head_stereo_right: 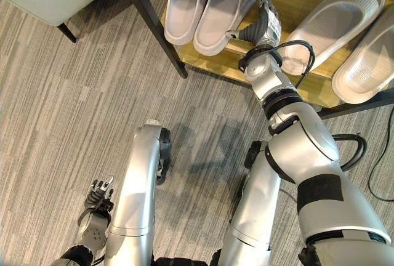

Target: Arrange the slippers neatly on the shoe rack.

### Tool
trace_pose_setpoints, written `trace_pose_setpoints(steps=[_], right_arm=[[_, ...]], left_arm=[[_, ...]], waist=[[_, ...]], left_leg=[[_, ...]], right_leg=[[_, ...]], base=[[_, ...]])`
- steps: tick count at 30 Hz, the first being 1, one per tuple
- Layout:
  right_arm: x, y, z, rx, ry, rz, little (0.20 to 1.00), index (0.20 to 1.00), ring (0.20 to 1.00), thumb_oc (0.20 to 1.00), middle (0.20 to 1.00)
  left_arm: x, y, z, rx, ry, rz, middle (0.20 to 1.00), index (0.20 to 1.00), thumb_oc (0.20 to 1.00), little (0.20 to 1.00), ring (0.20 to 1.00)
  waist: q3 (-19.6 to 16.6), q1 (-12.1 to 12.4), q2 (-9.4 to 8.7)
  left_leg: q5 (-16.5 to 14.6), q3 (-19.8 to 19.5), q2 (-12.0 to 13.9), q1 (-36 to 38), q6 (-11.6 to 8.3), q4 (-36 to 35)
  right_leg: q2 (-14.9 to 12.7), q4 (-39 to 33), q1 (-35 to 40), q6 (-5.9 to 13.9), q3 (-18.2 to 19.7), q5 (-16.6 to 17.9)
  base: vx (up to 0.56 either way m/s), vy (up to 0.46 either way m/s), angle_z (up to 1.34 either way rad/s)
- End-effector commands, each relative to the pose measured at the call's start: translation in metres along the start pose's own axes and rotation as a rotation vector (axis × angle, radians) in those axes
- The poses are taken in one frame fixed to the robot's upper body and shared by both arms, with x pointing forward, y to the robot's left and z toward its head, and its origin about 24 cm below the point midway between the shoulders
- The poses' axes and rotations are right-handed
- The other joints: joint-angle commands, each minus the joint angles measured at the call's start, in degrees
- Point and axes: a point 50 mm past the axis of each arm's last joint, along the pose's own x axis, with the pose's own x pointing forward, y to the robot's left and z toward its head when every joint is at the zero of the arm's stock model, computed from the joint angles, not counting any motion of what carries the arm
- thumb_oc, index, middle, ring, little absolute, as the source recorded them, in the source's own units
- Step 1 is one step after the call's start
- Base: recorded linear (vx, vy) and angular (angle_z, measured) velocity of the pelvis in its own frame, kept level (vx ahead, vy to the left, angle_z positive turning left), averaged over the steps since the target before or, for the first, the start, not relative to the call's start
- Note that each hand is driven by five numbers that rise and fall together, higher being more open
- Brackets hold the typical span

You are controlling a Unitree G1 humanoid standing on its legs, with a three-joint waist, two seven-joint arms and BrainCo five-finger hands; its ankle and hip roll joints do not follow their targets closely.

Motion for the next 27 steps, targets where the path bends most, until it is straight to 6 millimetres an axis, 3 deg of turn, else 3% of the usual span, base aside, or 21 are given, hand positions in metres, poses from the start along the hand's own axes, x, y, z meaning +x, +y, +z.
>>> trace_pose_setpoints(steps=[1, 6, 11, 19, 27], right_arm=[[0.022, -0.04, 0.054, -0.095, -0.201, -0.095, 1.0, 1.0, 1.0, 1.0, 1.0], [0.025, -0.052, 0.041, -0.347, -0.217, -0.121, 1.0, 1.0, 1.0, 1.0, 1.0], [0.028, -0.062, 0.039, -0.389, -0.203, -0.141, 1.0, 1.0, 1.0, 1.0, 1.0], [0.026, -0.053, 0.035, -0.494, -0.222, -0.098, 1.0, 1.0, 1.0, 1.0, 1.0], [0.026, -0.057, 0.035, -0.478, -0.221, -0.15, 1.0, 1.0, 1.0, 1.0, 1.0]], left_arm=[[-0.002, 0.002, 0.002, 0.026, -0.019, -0.028, 1.0, 1.0, 1.0, 1.0, 1.0], [-0.005, 0.013, 0.001, 0.037, -0.01, -0.012, 1.0, 1.0, 1.0, 1.0, 1.0], [-0.005, 0.014, 0.004, 0.037, -0.023, -0.011, 1.0, 1.0, 1.0, 1.0, 1.0], [-0.002, 0.019, 0.005, 0.032, -0.022, 0.026, 1.0, 1.0, 1.0, 1.0, 1.0], [-0.002, 0.018, 0.004, 0.042, -0.024, 0.042, 1.0, 1.0, 1.0, 1.0, 1.0]], waist=[[0.4, 2.9, 0.67], [0.4, 3.0, 0.79], [0.4, 3.1, 0.86], [0.4, 3.1, 0.45], [0.4, 2.9, 0.38]], left_leg=[[-11.5, -5.7, 0.8, 4.4, -1.53, 5.8], [-11.5, -5.9, 0.8, 4.4, -1.77, 5.6], [-11.3, -6.1, 0.7, 4.4, -1.87, 5.3], [-11.2, -6.5, 0.6, 4.4, -2.3, 5.5], [-11.0, -6.4, 0.6, 4.4, -2.24, 5.3]], right_leg=[[-0.7, 1.7, 4.3, -3.32, 8.2, 10.5], [-0.9, 1.4, 4.4, -3.41, 8.2, 10.4], [-1.0, 1.2, 4.3, -3.37, 7.9, 10.3], [-1.1, 1.5, 4.5, -3.4, 7.9, 10.2], [-1.1, 1.5, 4.3, -3.79, 7.7, 9.8]], base=[[0.0, 0.0, 0.0], [0.0, -0.001, 0.03], [0.0, 0.005, 0.01], [0.0, 0.0, 0.0], [0.0, 0.0, 0.0]])
